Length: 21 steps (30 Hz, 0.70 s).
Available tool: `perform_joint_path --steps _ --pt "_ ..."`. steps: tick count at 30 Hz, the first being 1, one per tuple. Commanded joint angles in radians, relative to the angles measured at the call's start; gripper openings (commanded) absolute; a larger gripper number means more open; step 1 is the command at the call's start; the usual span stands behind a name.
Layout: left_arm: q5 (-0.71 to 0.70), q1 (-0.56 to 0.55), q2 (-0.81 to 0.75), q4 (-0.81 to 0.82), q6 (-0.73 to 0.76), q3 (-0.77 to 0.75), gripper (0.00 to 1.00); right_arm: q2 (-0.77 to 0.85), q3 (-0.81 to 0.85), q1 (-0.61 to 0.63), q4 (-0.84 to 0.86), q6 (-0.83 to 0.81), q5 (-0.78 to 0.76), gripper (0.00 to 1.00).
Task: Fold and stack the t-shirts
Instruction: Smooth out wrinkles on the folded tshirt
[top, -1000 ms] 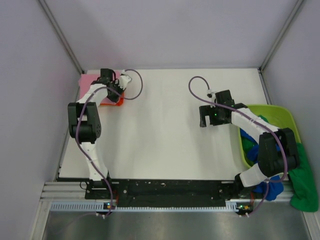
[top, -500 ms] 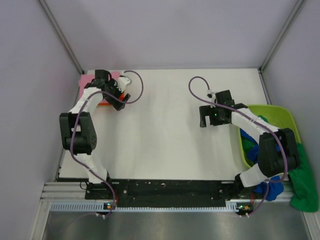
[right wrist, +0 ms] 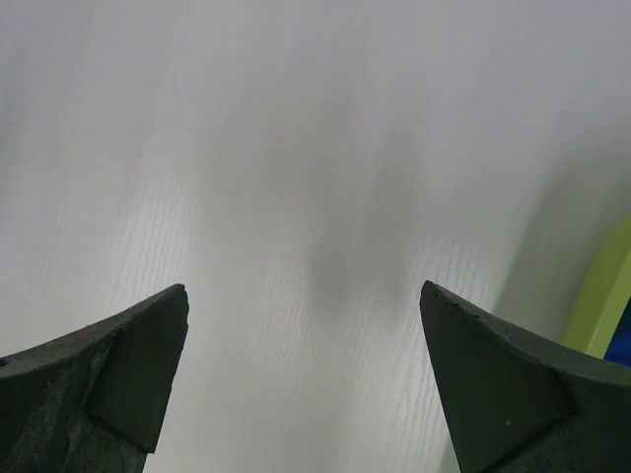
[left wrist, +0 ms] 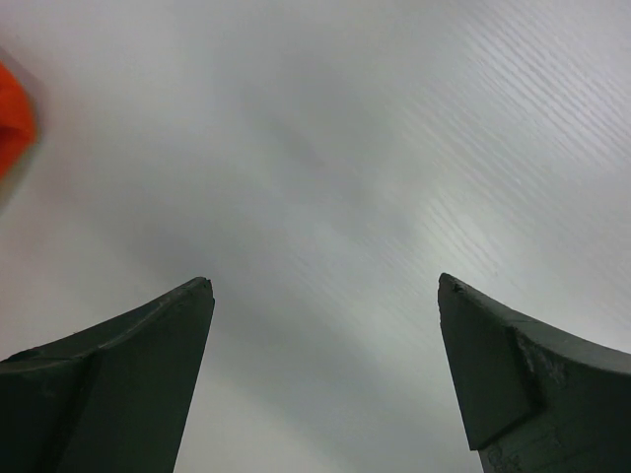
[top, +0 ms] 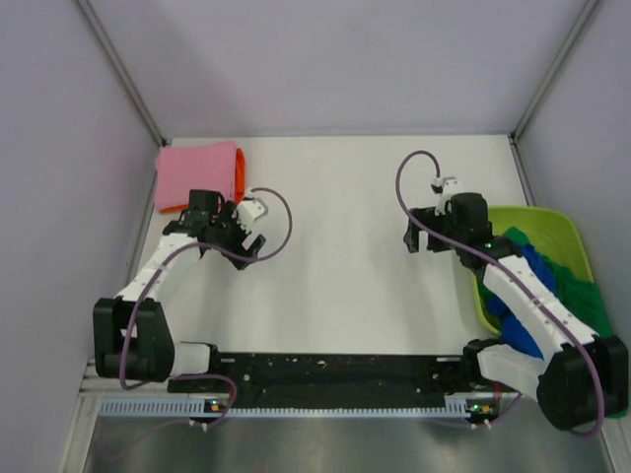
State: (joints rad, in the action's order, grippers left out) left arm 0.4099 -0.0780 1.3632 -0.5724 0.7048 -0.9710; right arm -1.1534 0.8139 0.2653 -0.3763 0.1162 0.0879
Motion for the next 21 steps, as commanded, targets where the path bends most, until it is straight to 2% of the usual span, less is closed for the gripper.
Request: perform_joint_path --steps 1,7,8,10,12,21 --pt "0.004 0.004 -0.146 0.208 -0.102 0.202 0.99 0.177 -0.116 -0.005 0.151 0.049 -0.053 0.99" --pt "-0.011 0.004 -0.335 0.69 -0.358 0.518 0.99 0.332 -0.283 -0.005 0.24 0.097 -0.083 0.99" --pt "-0.041 0.004 -0.358 0.785 -0.39 0.564 0.99 0.352 -0.301 -0.005 0.247 0.1 -0.083 0.99" --pt "-0.126 0.004 -0.392 0.876 -0.459 0.621 0.99 0.4 -0.343 -0.006 0.261 0.108 -0.134 0.99" --pt "-0.187 0.004 -0.385 0.911 -0.514 0.649 0.99 0.441 -0.386 -0.005 0.283 0.109 -0.157 0.99" --pt "-0.23 0.006 -0.314 0.936 -0.518 0.647 0.99 0.483 -0.443 -0.005 0.329 0.108 -0.192 0.99"
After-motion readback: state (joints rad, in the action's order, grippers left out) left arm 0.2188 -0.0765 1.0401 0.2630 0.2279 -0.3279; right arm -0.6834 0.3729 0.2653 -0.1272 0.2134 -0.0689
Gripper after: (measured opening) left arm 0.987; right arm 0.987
